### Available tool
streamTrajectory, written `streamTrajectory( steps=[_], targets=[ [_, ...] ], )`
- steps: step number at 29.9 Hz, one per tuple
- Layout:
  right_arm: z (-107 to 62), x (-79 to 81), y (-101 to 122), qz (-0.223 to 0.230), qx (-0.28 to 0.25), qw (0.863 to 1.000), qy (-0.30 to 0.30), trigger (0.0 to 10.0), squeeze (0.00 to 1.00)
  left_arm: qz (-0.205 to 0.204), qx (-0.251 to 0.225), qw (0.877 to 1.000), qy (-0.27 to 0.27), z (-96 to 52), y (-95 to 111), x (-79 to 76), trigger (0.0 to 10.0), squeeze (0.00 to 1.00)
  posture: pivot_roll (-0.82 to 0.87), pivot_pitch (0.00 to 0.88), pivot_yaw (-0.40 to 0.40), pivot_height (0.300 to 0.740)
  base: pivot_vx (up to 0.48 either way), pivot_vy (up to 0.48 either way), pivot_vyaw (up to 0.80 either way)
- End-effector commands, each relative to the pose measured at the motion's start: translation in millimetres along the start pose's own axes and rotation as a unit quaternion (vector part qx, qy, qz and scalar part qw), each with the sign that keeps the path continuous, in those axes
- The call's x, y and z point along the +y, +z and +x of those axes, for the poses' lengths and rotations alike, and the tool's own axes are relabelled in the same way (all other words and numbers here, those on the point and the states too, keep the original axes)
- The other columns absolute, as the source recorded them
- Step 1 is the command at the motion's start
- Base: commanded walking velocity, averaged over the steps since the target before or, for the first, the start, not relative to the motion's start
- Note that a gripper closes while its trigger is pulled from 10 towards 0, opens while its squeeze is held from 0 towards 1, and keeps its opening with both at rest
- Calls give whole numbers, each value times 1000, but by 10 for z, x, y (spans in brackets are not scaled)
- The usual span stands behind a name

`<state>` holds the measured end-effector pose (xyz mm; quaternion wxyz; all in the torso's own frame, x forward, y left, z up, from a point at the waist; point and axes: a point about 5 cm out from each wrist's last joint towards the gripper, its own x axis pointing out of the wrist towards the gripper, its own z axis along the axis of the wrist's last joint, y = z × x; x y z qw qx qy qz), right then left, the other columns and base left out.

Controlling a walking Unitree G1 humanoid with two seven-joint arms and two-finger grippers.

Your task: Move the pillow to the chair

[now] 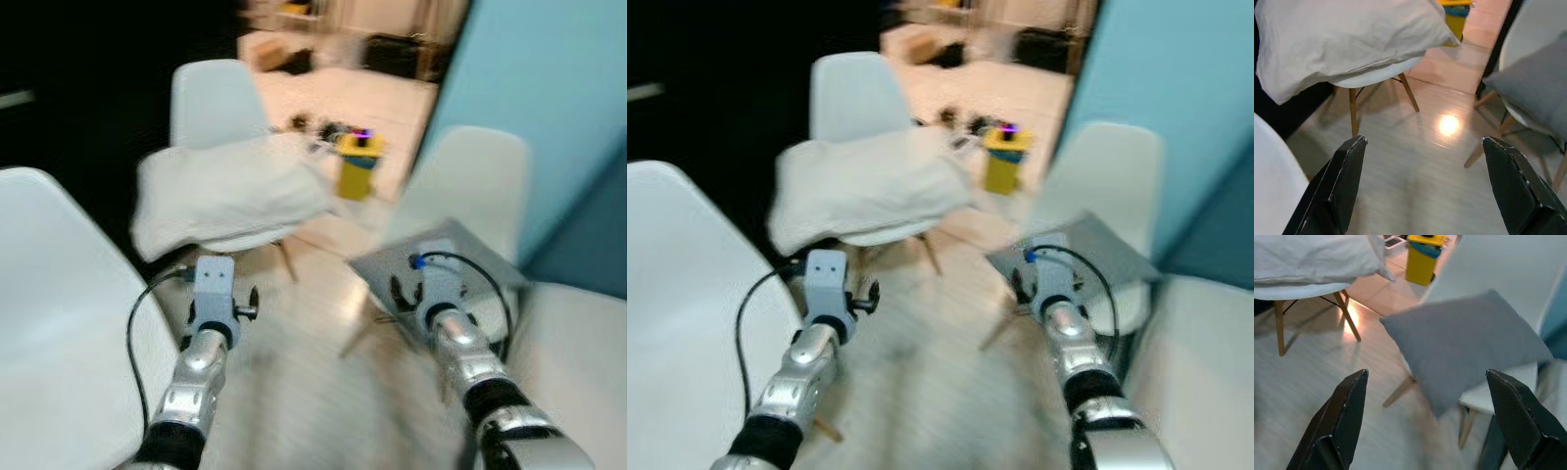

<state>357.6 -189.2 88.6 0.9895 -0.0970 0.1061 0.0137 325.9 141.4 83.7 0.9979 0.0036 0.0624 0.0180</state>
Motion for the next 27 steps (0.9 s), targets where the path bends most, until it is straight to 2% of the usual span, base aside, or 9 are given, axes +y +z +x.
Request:
streamTrajectory(
  steps=[1, 10, 23, 27],
  targets=[
    [-4, -29, -36, -6, 14, 1000, -6, 10000, 0, -1, 7, 1000, -1, -14, -48, 18, 10000, 0, 42, 48, -7, 740, 0, 0, -781],
    [-15, -200, -35, -4, 17, 999, -36, 10000, 0, 3, 9, 1000, -10, -17, -76, -5, 10000, 0, 36, 43, -6, 740, 0, 0, -776],
    [-23, -244, -44, -5, 20, 999, -43, 10000, 0, 5, 7, 1000, -13, -8, -70, -7, 10000, 0, 36, 38, -6, 740, 0, 0, -775],
    [-33, -327, -40, -5, 20, 998, -56, 10000, 0, 7, 7, 1000, -16, -8, -72, -11, 10000, 0, 33, 36, -5, 740, 0, 0, -773]
  ],
)
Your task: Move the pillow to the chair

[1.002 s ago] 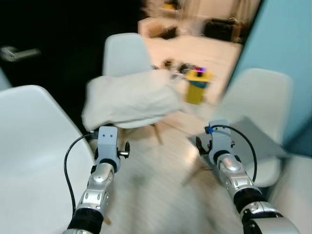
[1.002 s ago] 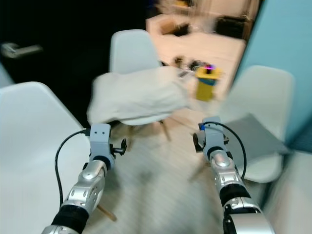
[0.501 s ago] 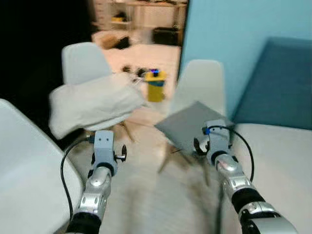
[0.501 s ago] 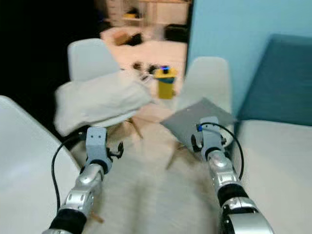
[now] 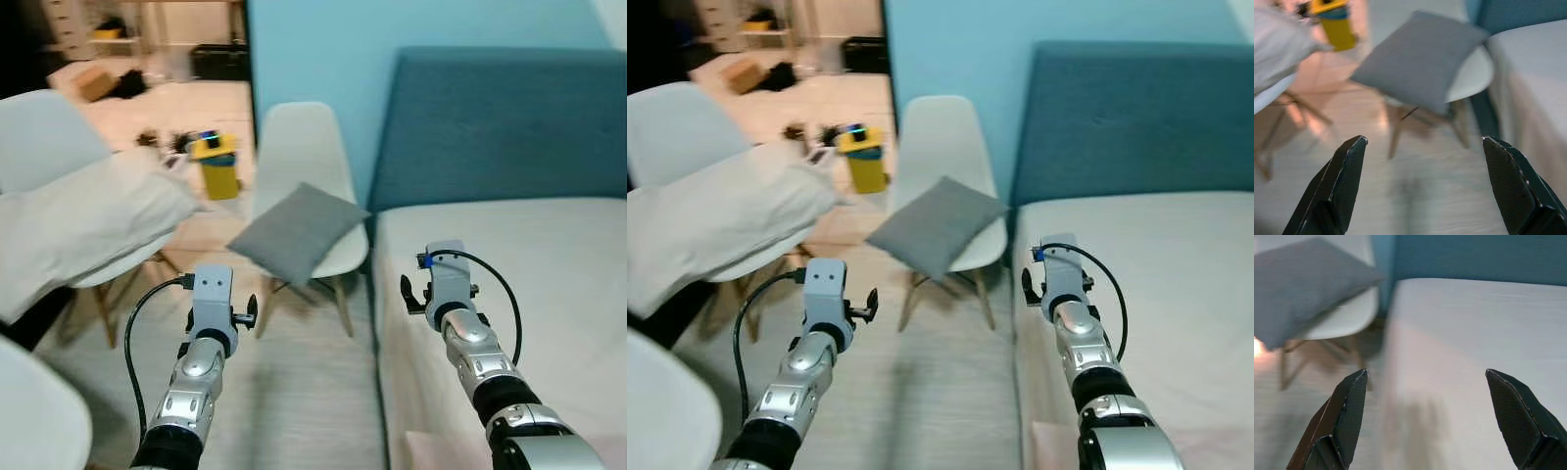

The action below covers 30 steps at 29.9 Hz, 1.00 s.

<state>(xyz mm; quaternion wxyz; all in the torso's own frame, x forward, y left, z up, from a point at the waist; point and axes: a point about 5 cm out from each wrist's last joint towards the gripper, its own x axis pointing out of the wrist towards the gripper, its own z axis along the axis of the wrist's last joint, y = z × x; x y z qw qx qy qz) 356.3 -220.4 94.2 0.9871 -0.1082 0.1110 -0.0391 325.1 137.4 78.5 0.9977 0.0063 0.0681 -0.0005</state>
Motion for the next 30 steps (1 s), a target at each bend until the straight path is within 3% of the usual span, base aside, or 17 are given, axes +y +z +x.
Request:
streamTrajectory(
  steps=[1, 3, 12, 30],
  targets=[
    [-6, -52, -27, 0, 10, 1000, -9, 10000, 0, 3, 1, 1000, 1, -4, -18, 24, 10000, 0, 33, 36, -4, 740, 0, 0, -769],
    [-9, -180, -11, 0, 8, 1000, -29, 10000, 0, 2, -1, 1000, -4, 3, -12, 10, 10000, 0, 30, 38, -3, 740, 0, 0, -775],
    [-38, -397, -42, 1, 16, 998, -62, 10000, 0, -3, -4, 1000, -15, 2, -9, -31, 10000, 0, 25, 45, -4, 740, 0, 0, -774],
    [-74, -429, -167, 0, 44, 996, -77, 10000, 0, 6, -14, 999, -30, -6, 7, -59, 10000, 0, 30, 48, 1, 740, 0, 0, -774]
  ],
)
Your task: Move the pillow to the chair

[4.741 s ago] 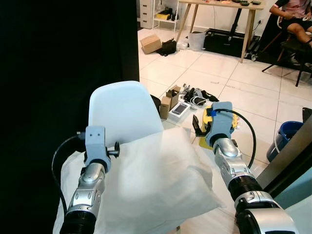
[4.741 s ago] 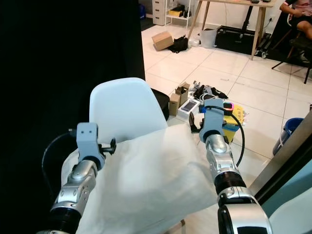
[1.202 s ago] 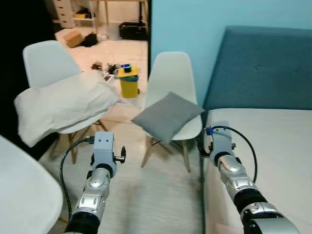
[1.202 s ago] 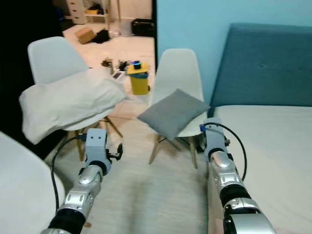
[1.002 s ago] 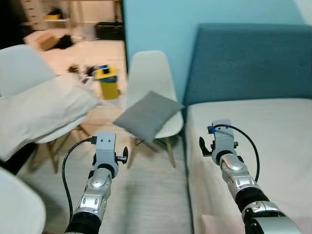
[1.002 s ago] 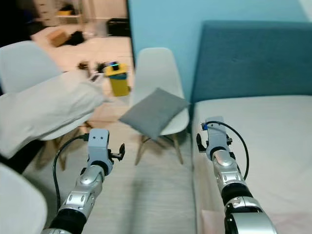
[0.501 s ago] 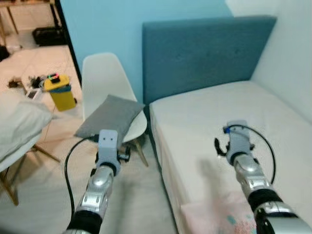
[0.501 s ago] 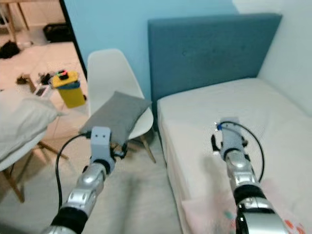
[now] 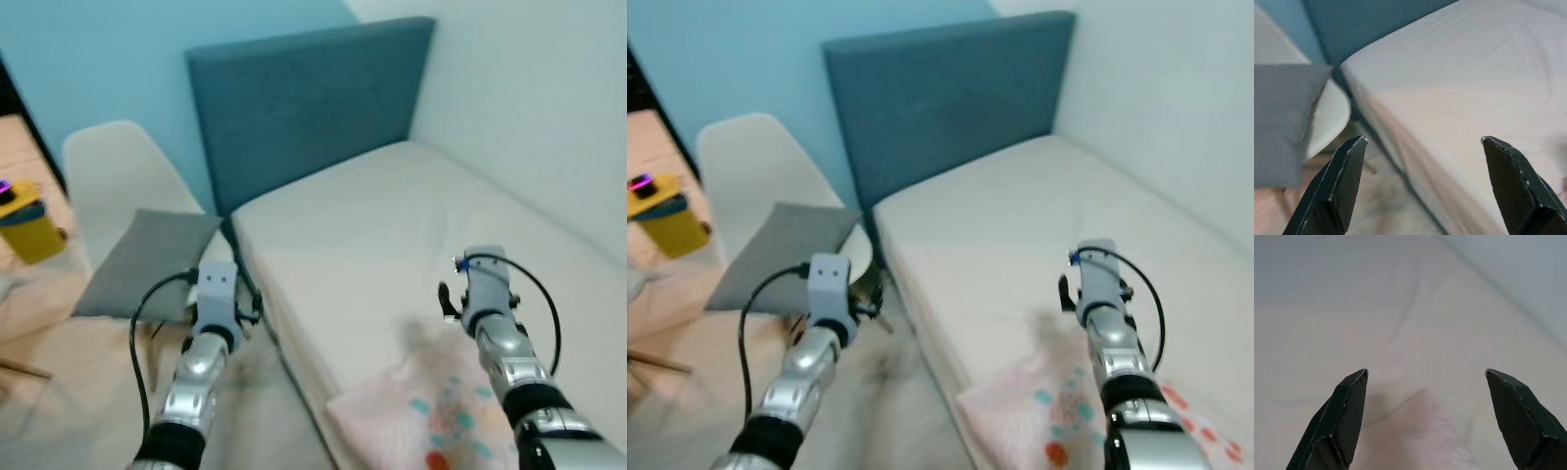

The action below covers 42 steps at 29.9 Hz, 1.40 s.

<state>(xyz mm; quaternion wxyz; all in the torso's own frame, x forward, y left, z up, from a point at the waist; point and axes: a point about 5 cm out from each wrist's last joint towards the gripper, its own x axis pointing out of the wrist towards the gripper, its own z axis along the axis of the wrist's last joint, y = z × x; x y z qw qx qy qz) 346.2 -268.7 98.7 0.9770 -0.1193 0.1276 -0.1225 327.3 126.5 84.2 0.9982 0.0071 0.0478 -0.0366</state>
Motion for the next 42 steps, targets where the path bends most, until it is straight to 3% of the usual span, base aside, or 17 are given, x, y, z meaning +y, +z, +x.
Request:
streamTrajectory(
  steps=[1, 20, 35, 42],
  targets=[
    [-19, 54, -89, 2, 19, 1000, 5, 10000, 0, 4, 7, 1000, 5, -27, -53, 46, 10000, 0, 30, 48, 1, 740, 0, 0, -769],
    [-29, 35, -127, 4, 28, 1000, -1, 10000, 0, 0, 1, 1000, -21, -28, -44, -19, 10000, 0, 21, 49, 1, 740, 0, 0, -771],
    [-39, 30, -167, 8, 37, 999, -2, 10000, 0, 32, -12, 998, -54, -43, -27, -54, 10000, 0, 21, 44, -2, 740, 0, 0, -774],
    [-49, -49, -191, 17, 39, 999, -9, 10000, 0, 39, -15, 997, -61, -42, -26, -58, 10000, 0, 15, 41, 1, 740, 0, 0, -769]
  ],
)
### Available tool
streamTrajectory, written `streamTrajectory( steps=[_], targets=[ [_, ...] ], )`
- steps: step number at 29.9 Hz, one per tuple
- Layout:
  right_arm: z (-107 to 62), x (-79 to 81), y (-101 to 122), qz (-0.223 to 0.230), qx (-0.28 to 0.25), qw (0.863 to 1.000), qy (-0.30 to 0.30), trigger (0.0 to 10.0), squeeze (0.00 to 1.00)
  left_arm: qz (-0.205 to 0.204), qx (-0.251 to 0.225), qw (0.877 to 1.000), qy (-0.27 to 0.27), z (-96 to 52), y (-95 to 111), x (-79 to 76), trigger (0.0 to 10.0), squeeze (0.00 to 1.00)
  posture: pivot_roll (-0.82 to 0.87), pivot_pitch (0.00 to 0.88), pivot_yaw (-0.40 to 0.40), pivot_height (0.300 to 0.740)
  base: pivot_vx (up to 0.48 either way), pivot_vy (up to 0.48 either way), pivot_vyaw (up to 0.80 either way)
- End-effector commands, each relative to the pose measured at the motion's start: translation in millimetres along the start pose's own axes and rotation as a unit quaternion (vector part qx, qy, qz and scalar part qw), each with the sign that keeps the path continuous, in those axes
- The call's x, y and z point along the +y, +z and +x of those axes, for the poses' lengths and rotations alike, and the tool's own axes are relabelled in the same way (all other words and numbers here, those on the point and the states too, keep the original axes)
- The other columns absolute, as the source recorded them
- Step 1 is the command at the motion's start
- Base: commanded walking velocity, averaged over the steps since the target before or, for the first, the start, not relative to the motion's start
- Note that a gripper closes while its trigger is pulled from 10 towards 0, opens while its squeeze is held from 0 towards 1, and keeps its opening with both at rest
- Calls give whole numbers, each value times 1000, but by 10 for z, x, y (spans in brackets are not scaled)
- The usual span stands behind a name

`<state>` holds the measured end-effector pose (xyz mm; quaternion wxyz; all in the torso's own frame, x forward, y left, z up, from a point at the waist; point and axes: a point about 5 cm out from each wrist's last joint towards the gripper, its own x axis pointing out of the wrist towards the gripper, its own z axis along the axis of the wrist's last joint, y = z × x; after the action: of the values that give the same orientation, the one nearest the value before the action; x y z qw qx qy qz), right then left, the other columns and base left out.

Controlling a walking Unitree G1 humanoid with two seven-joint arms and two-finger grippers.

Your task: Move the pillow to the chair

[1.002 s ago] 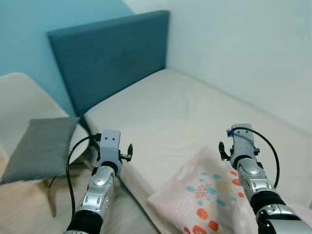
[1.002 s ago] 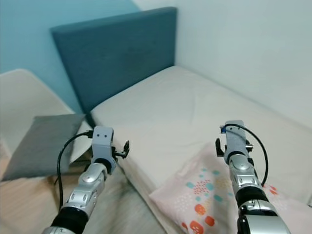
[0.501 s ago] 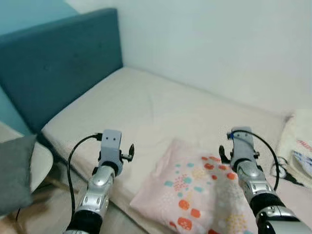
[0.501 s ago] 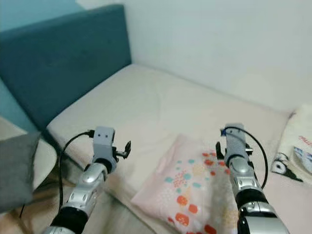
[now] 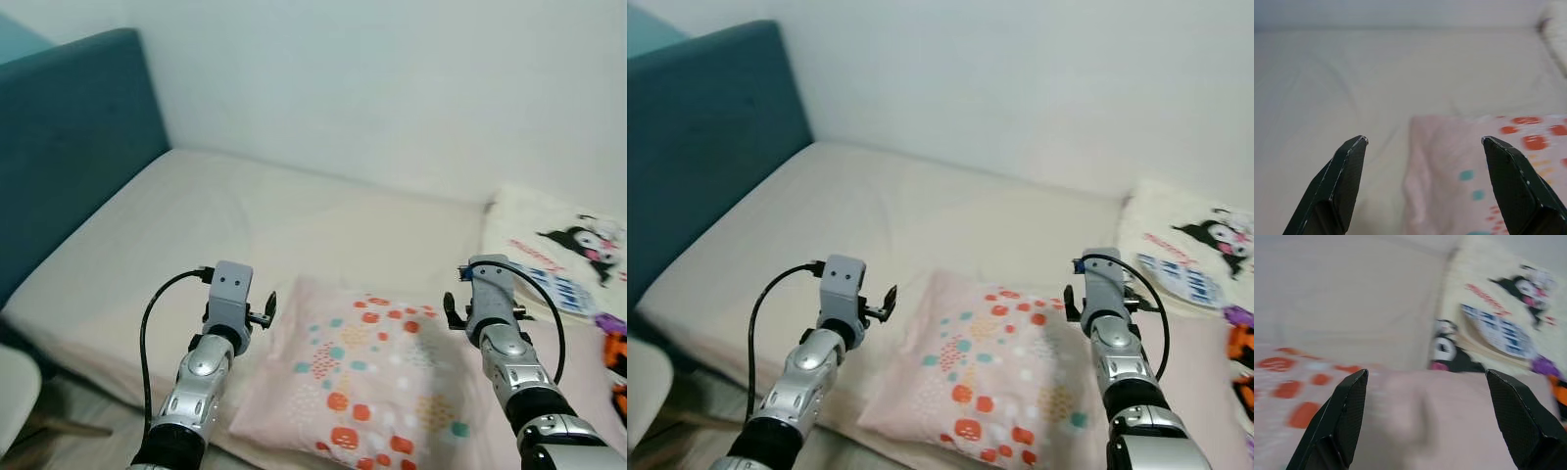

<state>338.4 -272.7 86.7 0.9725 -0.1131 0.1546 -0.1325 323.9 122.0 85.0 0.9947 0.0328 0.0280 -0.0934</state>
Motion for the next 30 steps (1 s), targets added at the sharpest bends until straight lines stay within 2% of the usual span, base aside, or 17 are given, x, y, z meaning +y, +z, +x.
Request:
streamTrajectory(
  steps=[1, 10, 16, 18, 19, 21, 22, 23, 25, 30],
  targets=[
    [-11, -27, -49, 13, 10, 1000, -3, 10000, 0, 9, 4, 1000, -6, -11, -31, -14, 10000, 0, 15, 41, 1, 740, 0, 0, -769],
    [-63, 15, -111, 42, -1, 999, 27, 10000, 0, 20, 5, 1000, -11, -40, -68, -23, 10000, 0, 10, 39, -4, 740, 0, 0, -769],
    [-150, 158, -106, 60, -35, 993, 96, 10000, 0, 27, 19, 999, -6, -88, -147, 19, 10000, 0, 5, 55, -1, 740, 0, 0, -769],
    [-238, 308, -77, 48, -60, 984, 158, 10000, 0, 28, 40, 999, 1, -118, -236, 49, 10000, 0, 3, 61, -2, 740, 0, 0, -769],
    [-310, 408, -74, 37, -71, 977, 195, 10000, 0, 19, 52, 998, 8, -140, -293, 69, 10000, 0, -3, 68, -1, 740, 0, 0, -769],
    [-310, 408, -74, 37, -71, 977, 195, 10000, 0, 19, 52, 998, 8, -140, -293, 69, 10000, 0, -3, 68, -1, 740, 0, 0, -769],
    [-448, 577, -80, 18, -85, 964, 252, 10000, 0, -7, 71, 997, 22, -179, -386, 107, 10000, 0, -7, 73, -1, 740, 0, 0, -769],
    [-448, 577, -80, 18, -85, 964, 252, 10000, 0, -7, 71, 997, 22, -179, -386, 107, 10000, 0, -7, 73, -1, 740, 0, 0, -769],
    [-533, 673, -83, 11, -90, 957, 275, 10000, 0, -38, 87, 995, 34, -208, -453, 139, 10000, 0, -10, 78, 0, 740, 0, 0, -769],
    [-559, 705, -39, 22, -104, 957, 270, 10000, 0, -67, 102, 992, 39, -228, -511, 164, 10000, 0, -11, 80, 3, 740, 0, 0, -439]
  ],
)
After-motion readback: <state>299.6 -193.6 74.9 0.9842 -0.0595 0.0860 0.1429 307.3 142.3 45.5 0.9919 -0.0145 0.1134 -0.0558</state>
